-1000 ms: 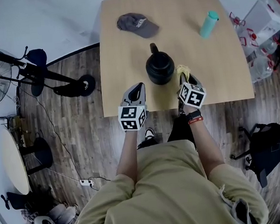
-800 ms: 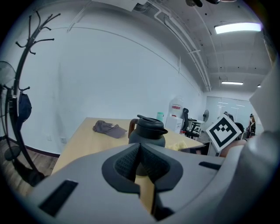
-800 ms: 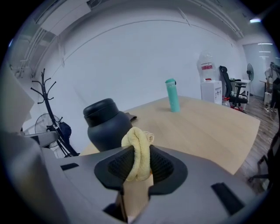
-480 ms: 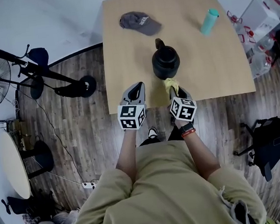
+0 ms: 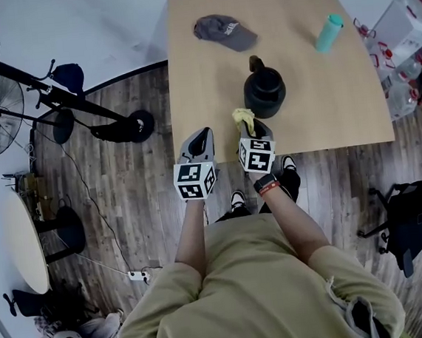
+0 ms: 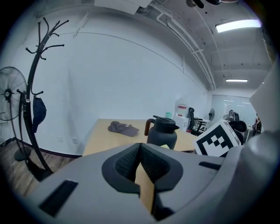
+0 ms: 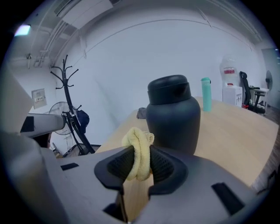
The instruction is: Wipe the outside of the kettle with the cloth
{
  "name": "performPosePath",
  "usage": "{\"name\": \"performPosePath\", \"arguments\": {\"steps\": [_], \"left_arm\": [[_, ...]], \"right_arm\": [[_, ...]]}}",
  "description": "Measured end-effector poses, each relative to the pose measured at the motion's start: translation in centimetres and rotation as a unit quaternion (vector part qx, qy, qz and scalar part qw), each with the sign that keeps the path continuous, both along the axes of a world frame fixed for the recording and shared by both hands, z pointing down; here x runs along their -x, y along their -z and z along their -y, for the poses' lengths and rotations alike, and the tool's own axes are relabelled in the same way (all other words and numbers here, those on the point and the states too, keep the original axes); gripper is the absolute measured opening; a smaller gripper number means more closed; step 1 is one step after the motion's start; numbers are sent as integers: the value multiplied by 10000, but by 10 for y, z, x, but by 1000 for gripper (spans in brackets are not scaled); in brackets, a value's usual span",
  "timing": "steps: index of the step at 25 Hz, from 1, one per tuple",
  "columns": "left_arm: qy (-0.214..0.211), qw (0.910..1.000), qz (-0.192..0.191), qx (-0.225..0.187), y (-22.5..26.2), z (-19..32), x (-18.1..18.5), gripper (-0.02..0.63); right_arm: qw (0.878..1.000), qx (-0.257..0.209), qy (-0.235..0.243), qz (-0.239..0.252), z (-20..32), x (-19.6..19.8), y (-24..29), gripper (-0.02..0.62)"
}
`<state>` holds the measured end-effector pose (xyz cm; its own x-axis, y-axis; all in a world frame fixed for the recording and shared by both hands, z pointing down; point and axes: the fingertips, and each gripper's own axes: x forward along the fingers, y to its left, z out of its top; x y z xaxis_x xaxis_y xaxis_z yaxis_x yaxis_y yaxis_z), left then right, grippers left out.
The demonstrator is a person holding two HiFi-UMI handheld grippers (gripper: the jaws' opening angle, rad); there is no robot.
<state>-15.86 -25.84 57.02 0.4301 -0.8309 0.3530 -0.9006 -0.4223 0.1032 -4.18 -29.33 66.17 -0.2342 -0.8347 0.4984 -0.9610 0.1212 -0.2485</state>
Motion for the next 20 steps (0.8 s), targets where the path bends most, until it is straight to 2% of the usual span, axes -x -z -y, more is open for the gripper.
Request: {"name": "performPosePath", "arguments": {"steps": [4,9,13,20], "left_arm": [[116,9999,19,21,-1,2,14,25],[161,9998,43,84,-6,2,17,23],[129,9998,47,112,-9,4,14,23],[4,9999,31,138,-12,7,1,24]], "right_arm": [[9987,-404,-160,-285,18,10,5,115],[9959,-644,-384,-505,31,7,5,115],[9945,-600,-360,-785,35,4,-3,115],[9965,-400,-391,-616,31,-4,-12,115]]}}
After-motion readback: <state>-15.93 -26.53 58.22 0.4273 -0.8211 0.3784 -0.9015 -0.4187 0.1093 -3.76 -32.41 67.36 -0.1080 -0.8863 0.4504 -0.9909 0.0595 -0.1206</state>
